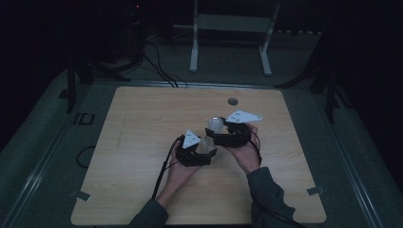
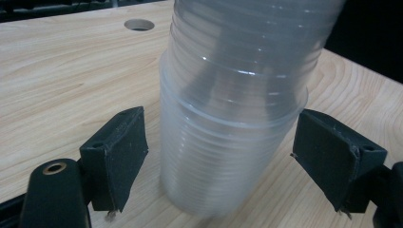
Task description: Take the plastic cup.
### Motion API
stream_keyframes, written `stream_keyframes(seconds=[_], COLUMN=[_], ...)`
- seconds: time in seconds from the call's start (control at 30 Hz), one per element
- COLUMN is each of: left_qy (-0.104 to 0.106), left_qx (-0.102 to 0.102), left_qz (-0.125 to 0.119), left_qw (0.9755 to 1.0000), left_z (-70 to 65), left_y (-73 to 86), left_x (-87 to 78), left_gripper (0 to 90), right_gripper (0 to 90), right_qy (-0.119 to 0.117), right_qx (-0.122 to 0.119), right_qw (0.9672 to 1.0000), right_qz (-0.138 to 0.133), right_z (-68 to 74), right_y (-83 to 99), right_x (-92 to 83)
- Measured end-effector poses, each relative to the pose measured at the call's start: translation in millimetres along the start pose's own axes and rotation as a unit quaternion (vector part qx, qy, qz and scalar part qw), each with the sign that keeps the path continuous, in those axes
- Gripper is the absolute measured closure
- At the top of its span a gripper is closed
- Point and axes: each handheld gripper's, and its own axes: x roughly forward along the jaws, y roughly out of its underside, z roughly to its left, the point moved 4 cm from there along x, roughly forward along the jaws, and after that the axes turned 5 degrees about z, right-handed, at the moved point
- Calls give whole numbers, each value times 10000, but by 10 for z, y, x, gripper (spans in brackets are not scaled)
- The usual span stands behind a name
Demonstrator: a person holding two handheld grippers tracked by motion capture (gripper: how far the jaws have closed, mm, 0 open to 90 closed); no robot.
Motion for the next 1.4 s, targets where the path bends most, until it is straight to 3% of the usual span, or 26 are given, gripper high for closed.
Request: stream_keyframes(seconds=[0.27, 0.47, 1.4], left_qy=[-66, -194, -222], left_qx=[87, 280, 277], left_qz=[-150, -193, -236], left_qw=[9998, 9992, 9991], left_z=[-25, -70, -60], left_y=[-33, -55, -45], left_x=[91, 164, 160], left_gripper=[168, 165, 202], right_gripper=[379, 384, 399], right_qy=[17, 11, -20], right_qx=[20, 48, 62], right_qw=[10000, 10000, 10000], right_qz=[63, 53, -73], right_z=[23, 25, 12], right_y=[-7, -5, -129], right_x=[34, 30, -46])
